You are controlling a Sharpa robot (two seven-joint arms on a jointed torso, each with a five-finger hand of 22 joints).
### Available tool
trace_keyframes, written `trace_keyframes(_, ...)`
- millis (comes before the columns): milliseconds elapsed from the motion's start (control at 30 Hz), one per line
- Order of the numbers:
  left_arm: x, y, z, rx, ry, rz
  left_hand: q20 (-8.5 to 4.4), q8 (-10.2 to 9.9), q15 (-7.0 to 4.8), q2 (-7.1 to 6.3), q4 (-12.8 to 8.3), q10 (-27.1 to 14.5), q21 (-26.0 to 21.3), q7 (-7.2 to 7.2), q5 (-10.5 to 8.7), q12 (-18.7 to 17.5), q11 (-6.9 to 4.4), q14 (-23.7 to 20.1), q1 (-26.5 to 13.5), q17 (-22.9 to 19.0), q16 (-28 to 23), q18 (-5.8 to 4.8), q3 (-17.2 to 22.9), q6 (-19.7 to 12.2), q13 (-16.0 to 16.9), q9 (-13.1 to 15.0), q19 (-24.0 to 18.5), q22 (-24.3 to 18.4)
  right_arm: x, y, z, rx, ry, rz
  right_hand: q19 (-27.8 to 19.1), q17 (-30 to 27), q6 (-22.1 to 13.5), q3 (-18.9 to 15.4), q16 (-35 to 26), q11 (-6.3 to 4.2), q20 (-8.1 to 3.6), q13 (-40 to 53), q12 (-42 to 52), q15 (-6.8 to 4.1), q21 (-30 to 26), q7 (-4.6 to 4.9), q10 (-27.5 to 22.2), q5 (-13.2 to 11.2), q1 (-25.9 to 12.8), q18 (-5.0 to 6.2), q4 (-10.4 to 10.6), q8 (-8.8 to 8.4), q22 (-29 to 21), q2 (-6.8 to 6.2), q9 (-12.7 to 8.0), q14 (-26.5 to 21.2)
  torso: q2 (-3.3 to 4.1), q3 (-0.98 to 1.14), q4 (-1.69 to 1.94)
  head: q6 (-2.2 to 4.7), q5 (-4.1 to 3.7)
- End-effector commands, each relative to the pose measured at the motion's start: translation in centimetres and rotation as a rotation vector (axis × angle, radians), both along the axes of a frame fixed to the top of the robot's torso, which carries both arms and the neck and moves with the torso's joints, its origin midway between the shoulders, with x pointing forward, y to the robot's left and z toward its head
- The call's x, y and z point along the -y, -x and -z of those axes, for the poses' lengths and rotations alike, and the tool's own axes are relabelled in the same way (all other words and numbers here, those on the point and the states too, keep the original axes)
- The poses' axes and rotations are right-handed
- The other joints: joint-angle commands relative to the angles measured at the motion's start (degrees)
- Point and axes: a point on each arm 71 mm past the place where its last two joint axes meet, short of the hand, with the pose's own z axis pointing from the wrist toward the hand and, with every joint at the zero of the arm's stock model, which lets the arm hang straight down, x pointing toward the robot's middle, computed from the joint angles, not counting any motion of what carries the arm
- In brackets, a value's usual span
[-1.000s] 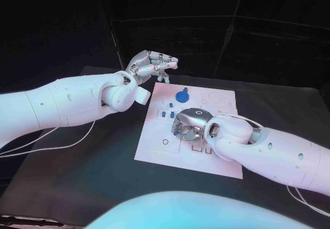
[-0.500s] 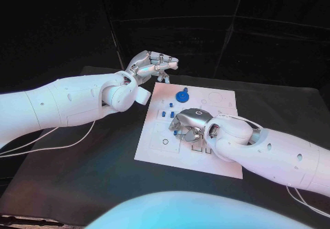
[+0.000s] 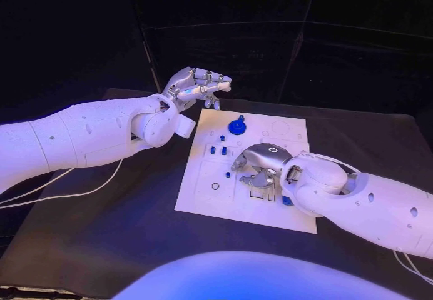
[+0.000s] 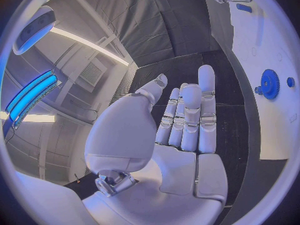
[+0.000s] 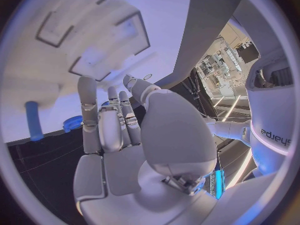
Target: Assemble the parts on the task board
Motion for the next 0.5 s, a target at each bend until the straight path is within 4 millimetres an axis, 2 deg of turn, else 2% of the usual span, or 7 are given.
trace_keyframes(33,-0.1,0.0,-0.1,-0.002,0.007,0.007,0.46,0.28,0.02,0.41,0.03,-0.30,-0.29,0.06,0.17,0.33,0.06,-0.54,0.01,-0.05,-0.03,0.79,-0.43,-0.46,0.07,-0.08,0.01,-0.08,1.1,0.1,-1.3,0.057,-0.080,0.034,-0.88,-0.92,-0.25,-0.86,-0.71,0.13,0.23,0.04,0.46,0.41,-0.82,0.08,-0.96,0.15,-0.52,0.79,0.11,0.27,-1.16,-0.42,0.11,1.27,-0.21,-0.04,-0.25,0.50,-0.65)
trace_keyframes(167,-0.2,-0.1,-0.1,-0.003,0.005,0.005,0.46,0.28,0.02,0.41,0.03,-0.30,-0.29,0.06,0.17,0.33,0.06,-0.54,0.01,-0.05,-0.03,0.79,-0.43,-0.46,0.07,-0.08,0.01,-0.08,3.2,-0.6,-2.9,0.090,-0.106,0.087,-1.72,-2.32,-0.27,-1.60,-1.57,0.22,0.31,0.05,0.72,0.48,-1.82,0.09,-2.11,0.23,-0.48,1.05,0.07,0.29,-2.84,-0.49,0.14,0.89,-0.37,0.04,-0.42,0.98,-1.16)
trace_keyframes(267,-0.3,-0.1,0.0,-0.005,0.005,0.005,0.46,0.28,0.02,0.41,0.03,-0.30,-0.29,0.06,0.17,0.33,0.06,-0.54,0.01,-0.05,-0.03,0.79,-0.43,-0.46,0.07,-0.08,0.01,-0.08,4.6,-1.1,-3.9,0.112,-0.108,0.124,-1.68,-2.23,-0.22,-1.84,-1.55,0.22,0.33,0.07,0.85,0.48,-1.84,0.10,-2.30,0.23,-0.52,1.02,0.11,0.32,-2.78,-0.51,0.16,0.90,-0.32,0.04,-0.23,1.57,-1.88)
trace_keyframes(400,-0.4,-0.1,0.1,-0.009,0.002,0.005,0.46,0.28,0.02,0.41,0.03,-0.30,-0.29,0.06,0.17,0.33,0.06,-0.54,0.01,-0.05,-0.03,0.79,-0.43,-0.46,0.07,-0.08,0.01,-0.08,6.6,-1.6,-4.9,0.128,-0.102,0.170,-1.68,-2.47,-0.10,-2.43,-1.71,0.21,0.35,0.10,1.15,0.49,-1.97,0.05,-2.61,0.16,-0.64,1.03,0.26,0.37,-2.89,-0.63,0.18,0.86,-0.32,0.03,-0.39,2.24,-2.43)
trace_keyframes(500,-0.4,-0.1,0.2,-0.011,0.001,0.006,0.46,0.28,0.02,0.41,0.03,-0.30,-0.29,0.06,0.17,0.33,0.06,-0.54,0.01,-0.05,-0.03,0.79,-0.43,-0.46,0.07,-0.08,0.01,-0.08,7.5,-1.7,-5.2,0.123,-0.091,0.195,-1.68,-2.60,-0.12,-2.64,-1.80,0.19,0.35,0.10,1.24,0.49,-2.02,-0.02,-2.78,0.13,-0.62,1.04,0.29,0.35,-2.94,-0.67,0.17,0.84,-0.26,0.06,-0.36,2.54,-2.81)
